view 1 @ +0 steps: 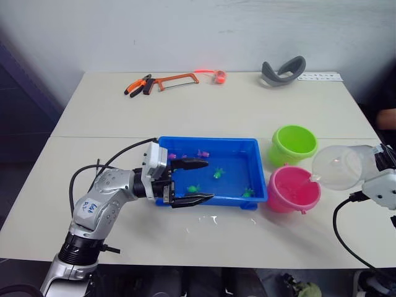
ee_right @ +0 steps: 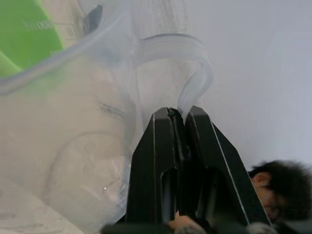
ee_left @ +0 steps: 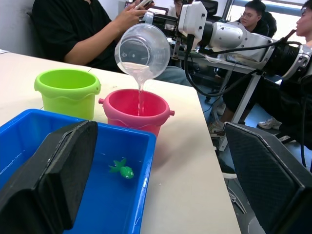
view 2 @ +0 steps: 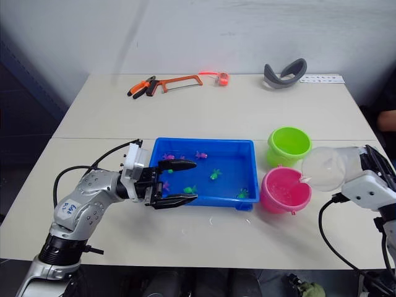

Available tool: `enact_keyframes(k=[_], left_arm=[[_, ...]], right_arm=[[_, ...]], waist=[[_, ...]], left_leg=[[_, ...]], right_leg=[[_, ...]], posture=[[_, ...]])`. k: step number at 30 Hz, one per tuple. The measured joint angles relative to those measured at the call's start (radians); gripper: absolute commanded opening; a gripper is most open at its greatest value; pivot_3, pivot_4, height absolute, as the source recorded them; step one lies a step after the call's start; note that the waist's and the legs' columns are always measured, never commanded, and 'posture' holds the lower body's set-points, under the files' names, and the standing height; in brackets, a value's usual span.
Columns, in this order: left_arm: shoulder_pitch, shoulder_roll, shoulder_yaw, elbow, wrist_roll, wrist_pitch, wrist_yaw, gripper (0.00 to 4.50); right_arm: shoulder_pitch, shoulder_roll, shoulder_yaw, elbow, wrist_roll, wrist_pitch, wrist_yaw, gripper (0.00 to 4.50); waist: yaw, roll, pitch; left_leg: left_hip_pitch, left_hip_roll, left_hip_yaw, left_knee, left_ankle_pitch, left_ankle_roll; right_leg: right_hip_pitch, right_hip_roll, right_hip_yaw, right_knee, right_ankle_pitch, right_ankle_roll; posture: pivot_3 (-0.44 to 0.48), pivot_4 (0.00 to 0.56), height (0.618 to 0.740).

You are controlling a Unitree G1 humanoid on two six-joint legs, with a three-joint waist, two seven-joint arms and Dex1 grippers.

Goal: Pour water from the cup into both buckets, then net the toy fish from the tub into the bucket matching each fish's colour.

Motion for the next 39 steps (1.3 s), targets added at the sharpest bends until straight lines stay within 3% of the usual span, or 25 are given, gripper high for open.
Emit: enact_keyframes(k=[7,13,18,24,31,39], left_arm=[[0.0,0.017,0.011,0.008,0.001,-0.01,-0.012,4.5],[-0.031,0.008,0.083,0.036,-0.022,0.007,0.023,4.5],[-0.068,-0.017,0.109,0.063,-0.022,0.04,0.099,4.5],[-0.11,-0.034,0.123,0.085,-0.021,0.053,0.15,4.5],[-0.115,-0.056,0.12,0.086,-0.002,0.05,0.181,4.5],[-0.116,-0.07,0.102,0.086,0.051,0.023,0.21,4.5]], right_arm=[[-0.009,0.027,-0.009,0.0,0.209,0.076,0.072,0.07],[-0.096,0.022,-0.047,-0.004,0.376,0.259,0.107,0.07],[-0.189,-0.052,-0.035,0.044,0.338,0.315,0.1,0.07],[-0.376,-0.151,0.072,0.254,0.239,0.315,0.082,0.07],[-0.514,-0.169,0.199,0.465,0.164,0.216,0.067,0.07],[-0.616,-0.188,0.31,0.56,0.083,0.144,0.051,0.07]], waist=[[0.0,0.0,0.0],[0.0,0.0,0.0],[0.0,0.0,0.0],[-0.002,0.0,0.0],[-0.002,0.0,0.0],[-0.002,0.0,0.0]], left_leg=[[0.0,0.0,0.0,0.0,0.0,0.0],[0.0,0.0,0.0,0.001,0.0,0.001],[0.0,0.0,0.0,0.001,0.0,0.001],[0.0,0.0,0.0,0.001,0.001,0.001],[-0.001,0.0,0.0,0.001,0.001,0.001],[-0.001,0.0,0.0,0.001,0.001,0.001]], right_leg=[[0.0,0.0,0.0,0.001,0.0,0.0],[0.0,-0.001,0.0,0.002,0.0,0.0],[0.0,-0.001,0.0,0.004,0.0,0.0],[-0.001,0.0,0.0,0.004,0.0,0.0],[-0.001,0.0,-0.001,0.004,0.0,0.0],[-0.001,0.0,-0.001,0.004,0.0,0.0]], posture=[[0.0,0.15,0.74],[0.0,0.15,0.74],[0.0,0.15,0.74],[0.0,0.15,0.74],[0.0,0.15,0.74],[0.0,0.15,0.74]])
